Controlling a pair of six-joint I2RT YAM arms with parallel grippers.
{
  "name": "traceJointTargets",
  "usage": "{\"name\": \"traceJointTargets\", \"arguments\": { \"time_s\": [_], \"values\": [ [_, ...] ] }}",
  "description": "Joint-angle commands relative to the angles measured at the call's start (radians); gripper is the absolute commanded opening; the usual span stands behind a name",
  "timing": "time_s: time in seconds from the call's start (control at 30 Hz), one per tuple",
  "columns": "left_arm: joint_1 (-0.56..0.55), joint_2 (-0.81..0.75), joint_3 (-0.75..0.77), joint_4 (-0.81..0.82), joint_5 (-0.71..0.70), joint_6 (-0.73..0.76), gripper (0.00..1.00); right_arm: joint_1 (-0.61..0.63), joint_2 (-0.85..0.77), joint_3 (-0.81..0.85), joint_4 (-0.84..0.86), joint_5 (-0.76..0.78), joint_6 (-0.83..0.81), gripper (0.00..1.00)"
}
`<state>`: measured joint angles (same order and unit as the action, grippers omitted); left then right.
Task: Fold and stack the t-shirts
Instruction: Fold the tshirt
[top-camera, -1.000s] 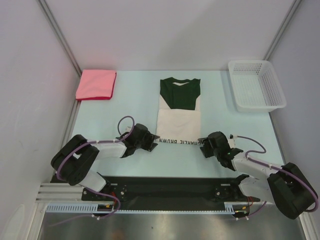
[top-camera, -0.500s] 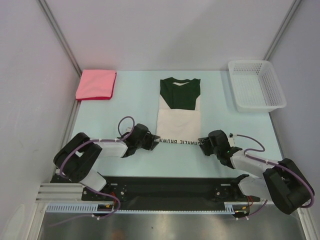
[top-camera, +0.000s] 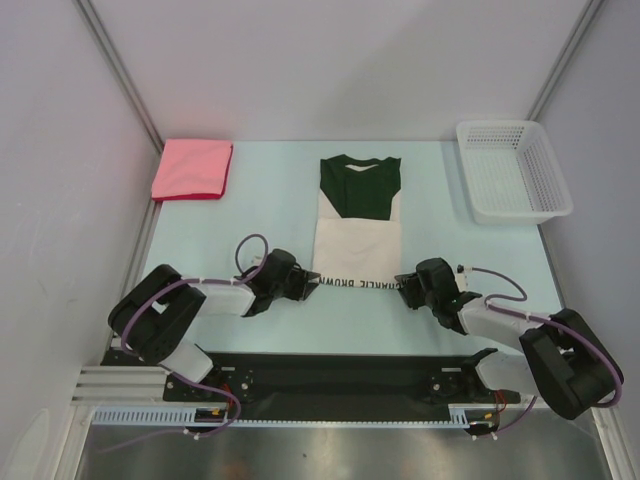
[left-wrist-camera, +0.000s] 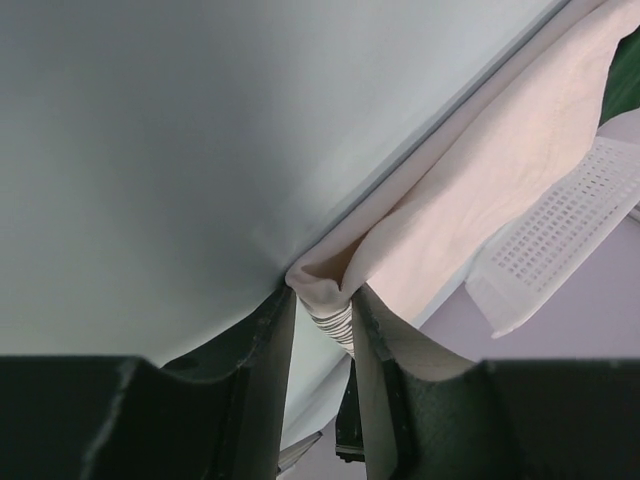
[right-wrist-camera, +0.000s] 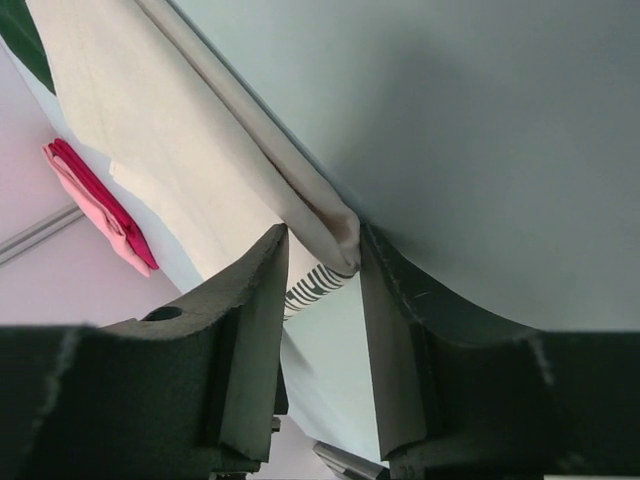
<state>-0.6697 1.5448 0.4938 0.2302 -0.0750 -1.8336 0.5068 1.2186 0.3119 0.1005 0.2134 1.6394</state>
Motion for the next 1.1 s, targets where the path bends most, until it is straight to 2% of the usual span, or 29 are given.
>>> {"name": "traceJointTargets", "arguments": {
  "time_s": [0.0,0.1,0.17,0.2,0.23,0.4,0.63,0.77,0.97,1.07],
  "values": [
    [0.015,0.038,-0.05,-0.126,-0.035,0.019,0.36,0.001,0.041,-0.011,-0.111,0.014,-0.027,0.39],
    [0.027,0.043,-0.052,-0.111,-0.032,0.04,0.28,0.001,0.035,-0.022,-0.111,0.011,-0.021,0.34],
    [0.038,0.047,-0.06,-0.083,-0.028,0.068,0.17,0.003,0.025,-0.03,-0.111,0.006,-0.027,0.22],
    [0.038,0.052,-0.061,-0.068,-0.022,0.074,0.01,0.001,0.025,-0.036,-0.111,0.004,-0.03,0.15],
    [0.039,0.054,-0.067,-0.062,-0.008,0.077,0.0,-0.004,0.022,-0.04,-0.111,-0.002,-0.039,0.0],
    [0.029,0.04,-0.106,0.014,0.063,0.108,0.0,-0.051,0.01,-0.036,-0.114,-0.104,-0.168,0.0],
    [-0.045,-0.196,-0.169,-0.112,0.049,0.085,0.0,-0.04,-0.203,-0.04,-0.327,-0.112,-0.231,0.0],
    [-0.132,-0.371,-0.178,-0.298,0.003,0.05,0.0,0.048,-0.342,0.007,-0.545,-0.085,-0.251,0.0],
    [-0.315,-0.619,-0.225,-0.535,-0.061,-0.114,0.0,0.205,-0.585,0.024,-0.813,-0.025,-0.115,0.0],
    [-0.41,-0.713,-0.274,-0.565,-0.06,-0.217,0.0,0.314,-0.683,0.039,-0.928,0.02,-0.04,0.0]
  ]
}}
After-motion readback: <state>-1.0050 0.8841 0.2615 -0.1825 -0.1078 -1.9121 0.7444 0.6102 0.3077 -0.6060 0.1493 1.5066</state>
